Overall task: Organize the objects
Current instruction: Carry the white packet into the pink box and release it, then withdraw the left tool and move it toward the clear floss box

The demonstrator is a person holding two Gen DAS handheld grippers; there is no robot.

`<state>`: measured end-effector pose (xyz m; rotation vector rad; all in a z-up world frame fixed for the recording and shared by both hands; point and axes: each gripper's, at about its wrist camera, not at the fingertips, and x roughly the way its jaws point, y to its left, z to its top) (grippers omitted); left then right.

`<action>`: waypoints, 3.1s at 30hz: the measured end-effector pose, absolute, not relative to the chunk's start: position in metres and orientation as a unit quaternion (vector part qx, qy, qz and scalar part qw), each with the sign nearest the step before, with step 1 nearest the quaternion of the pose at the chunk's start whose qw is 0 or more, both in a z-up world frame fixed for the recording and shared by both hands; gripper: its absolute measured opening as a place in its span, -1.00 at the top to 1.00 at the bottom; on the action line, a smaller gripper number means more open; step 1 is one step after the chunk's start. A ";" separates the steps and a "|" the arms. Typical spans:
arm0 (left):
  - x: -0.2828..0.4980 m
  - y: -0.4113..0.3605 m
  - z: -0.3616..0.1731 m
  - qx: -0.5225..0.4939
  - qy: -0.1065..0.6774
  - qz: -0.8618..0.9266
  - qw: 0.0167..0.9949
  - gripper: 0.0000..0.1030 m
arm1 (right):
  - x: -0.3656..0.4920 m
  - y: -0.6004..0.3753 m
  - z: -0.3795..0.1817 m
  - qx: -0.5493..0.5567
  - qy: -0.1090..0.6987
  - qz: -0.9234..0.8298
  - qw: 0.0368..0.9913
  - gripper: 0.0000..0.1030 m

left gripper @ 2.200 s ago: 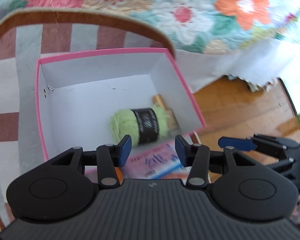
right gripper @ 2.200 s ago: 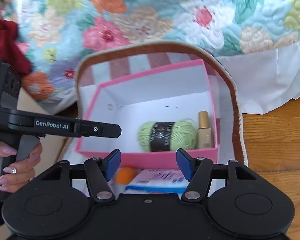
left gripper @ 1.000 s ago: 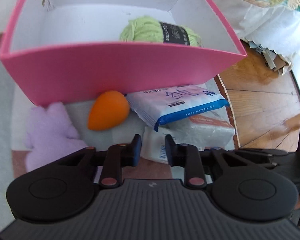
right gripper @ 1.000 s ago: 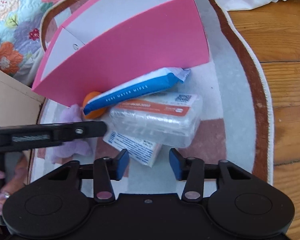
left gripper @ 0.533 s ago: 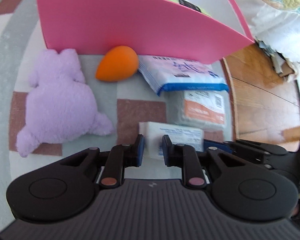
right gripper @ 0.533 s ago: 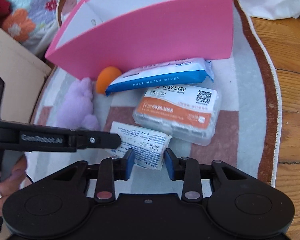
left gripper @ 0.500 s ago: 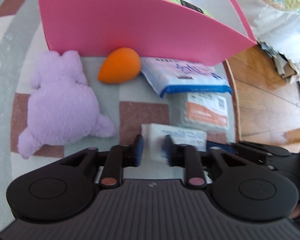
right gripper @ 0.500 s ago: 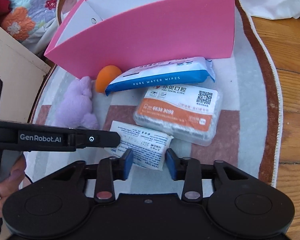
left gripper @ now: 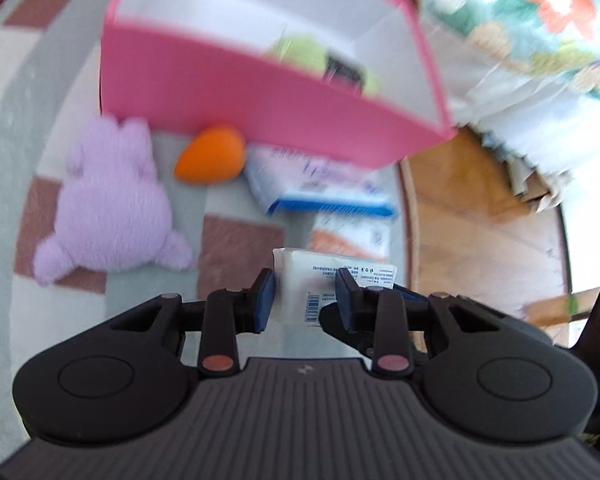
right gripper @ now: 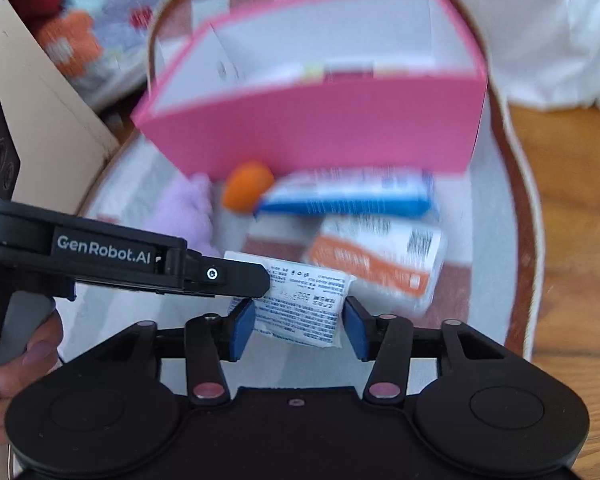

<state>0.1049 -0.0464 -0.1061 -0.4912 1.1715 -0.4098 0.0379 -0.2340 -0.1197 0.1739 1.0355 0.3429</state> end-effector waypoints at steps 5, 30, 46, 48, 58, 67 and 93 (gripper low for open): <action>0.111 -0.043 -0.068 -0.225 0.508 -0.216 0.803 0.40 | 0.035 -0.231 -0.081 0.073 0.428 0.167 0.885 -0.38; 0.304 -0.050 -0.053 -0.199 0.486 -0.200 0.827 0.35 | 0.224 -0.225 -0.044 0.032 0.428 0.155 0.890 -0.14; 0.342 -0.062 -0.135 -0.235 0.551 -0.143 0.788 0.21 | 0.279 -0.221 -0.124 -0.045 0.473 0.083 0.876 0.16; 0.338 -0.060 -0.129 -0.210 0.547 -0.135 0.799 0.20 | 0.276 -0.223 -0.123 -0.069 0.459 0.060 0.884 0.19; 0.297 -0.067 -0.056 -0.093 0.522 -0.195 0.825 0.20 | 0.235 -0.256 -0.063 0.032 0.481 0.129 0.866 0.09; 0.233 -0.078 0.021 -0.027 0.510 -0.273 0.815 0.11 | 0.175 -0.276 0.002 0.074 0.498 0.188 0.843 0.01; 0.122 -0.066 -0.077 -0.062 0.538 -0.305 0.783 -0.21 | 0.080 -0.318 -0.097 0.175 0.517 0.198 0.814 -0.60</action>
